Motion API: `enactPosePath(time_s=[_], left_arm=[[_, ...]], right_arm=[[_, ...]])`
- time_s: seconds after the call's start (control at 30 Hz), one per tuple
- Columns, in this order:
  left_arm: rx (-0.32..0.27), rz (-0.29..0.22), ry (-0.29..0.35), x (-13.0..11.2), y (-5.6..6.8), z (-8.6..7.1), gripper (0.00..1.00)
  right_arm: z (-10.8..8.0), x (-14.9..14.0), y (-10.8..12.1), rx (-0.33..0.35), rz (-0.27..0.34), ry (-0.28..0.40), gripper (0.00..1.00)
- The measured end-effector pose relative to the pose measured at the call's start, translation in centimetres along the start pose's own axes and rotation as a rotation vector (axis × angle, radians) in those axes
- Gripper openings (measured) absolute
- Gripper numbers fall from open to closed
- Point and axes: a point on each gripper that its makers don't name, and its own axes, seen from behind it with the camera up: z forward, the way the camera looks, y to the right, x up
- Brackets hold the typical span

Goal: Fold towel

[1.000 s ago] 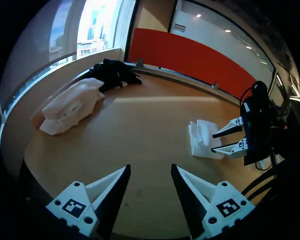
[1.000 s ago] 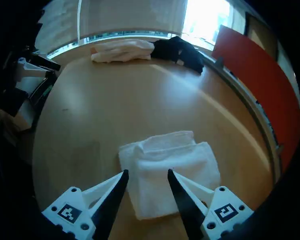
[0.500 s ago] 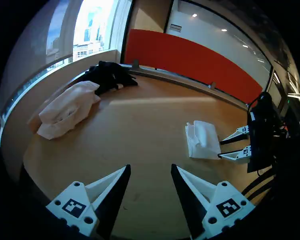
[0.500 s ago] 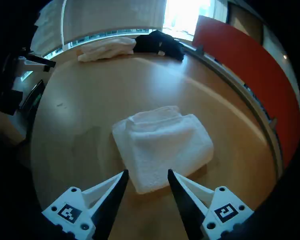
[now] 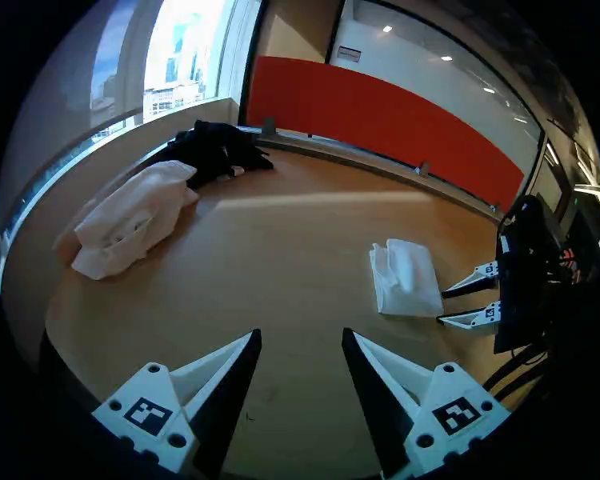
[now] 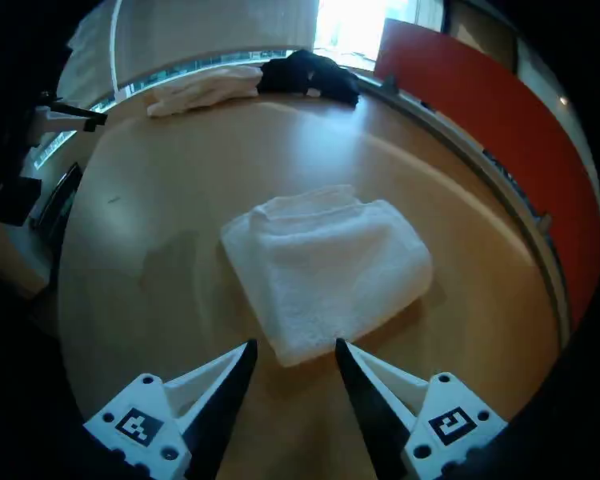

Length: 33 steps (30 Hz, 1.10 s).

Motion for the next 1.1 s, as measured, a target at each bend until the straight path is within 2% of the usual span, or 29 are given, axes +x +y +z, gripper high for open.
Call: enactPosePath(time_s=[0.1,0.27,0.37,0.63,0.8,0.9,1.1], left_arm=[[0.0,-0.002,-0.001,-0.1,-0.1,0.0,0.74],[-0.004,-0.001,-0.004,-0.1,0.0,0.1,0.74],[-0.007,0.0,-0.005,-0.1,0.0,0.1,0.74],[-0.014,0.001,-0.005,0.0,0.2,0.1,0.74],[-0.016,0.004,-0.004,0.1,0.2,0.1,0.74],[-0.017,0.004,-0.002,0.2,0.2,0.1,0.74],[-0.025,0.009,-0.001,0.3,0.4,0.2,0.74]], right_arm=[[0.2,-0.5,0.0,-0.002,0.014,-0.008,0.74],[0.5,-1.1,0.0,-0.001,0.038,-0.02,0.64],[0.6,-1.3,-0.1,0.008,0.06,-0.023,0.55],[0.7,-1.2,-0.2,0.02,0.085,-0.021,0.21],[0.6,-1.2,-0.4,0.024,0.085,-0.018,0.08],[0.5,-1.1,-0.3,0.018,0.08,-0.015,0.04],[-0.4,-0.2,0.0,0.01,0.061,0.0,0.03]])
